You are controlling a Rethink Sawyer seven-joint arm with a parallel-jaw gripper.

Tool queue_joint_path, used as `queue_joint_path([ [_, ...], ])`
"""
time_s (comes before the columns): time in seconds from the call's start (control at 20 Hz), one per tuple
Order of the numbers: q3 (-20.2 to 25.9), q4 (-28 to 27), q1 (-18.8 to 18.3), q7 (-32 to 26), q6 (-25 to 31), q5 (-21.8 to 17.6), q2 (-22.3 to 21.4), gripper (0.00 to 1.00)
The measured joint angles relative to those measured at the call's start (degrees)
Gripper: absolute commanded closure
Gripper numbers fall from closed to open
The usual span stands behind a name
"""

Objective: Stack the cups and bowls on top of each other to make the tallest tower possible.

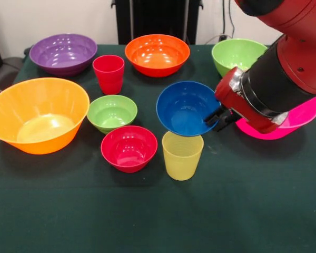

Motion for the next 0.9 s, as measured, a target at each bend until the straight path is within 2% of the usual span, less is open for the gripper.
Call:
queue_joint_path([
  [0.2,-5.53,-7.13,-3.08,0.00,4.79,6.67,2.74,1.00],
  [0.25,-8.00,-9.39,-4.20,0.00,6.29,9.55,3.52,1.00],
  [0.5,-14.41,-13.08,-5.87,0.00,7.35,16.29,4.64,1.00],
  [0.9,-19.44,-14.05,-4.97,0.00,6.29,20.11,5.62,1.00],
])
